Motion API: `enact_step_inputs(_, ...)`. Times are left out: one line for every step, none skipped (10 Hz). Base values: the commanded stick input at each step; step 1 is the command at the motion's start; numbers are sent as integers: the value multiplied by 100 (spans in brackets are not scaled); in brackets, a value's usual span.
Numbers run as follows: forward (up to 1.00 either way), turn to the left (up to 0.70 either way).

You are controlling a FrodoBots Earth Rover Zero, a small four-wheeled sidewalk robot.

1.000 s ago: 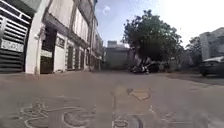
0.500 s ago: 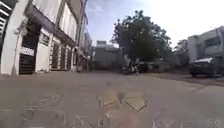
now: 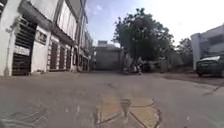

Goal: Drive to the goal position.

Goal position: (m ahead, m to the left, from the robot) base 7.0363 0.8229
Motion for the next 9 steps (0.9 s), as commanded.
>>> enact_step_inputs(100, 6)
enact_step_inputs(100, 6)
enact_step_inputs(100, 6)
enact_step_inputs(100, 6)
enact_step_inputs(100, 6)
enact_step_inputs(100, 6)
enact_step_inputs(100, 6)
enact_step_inputs(100, 6)
enact_step_inputs(100, 6)
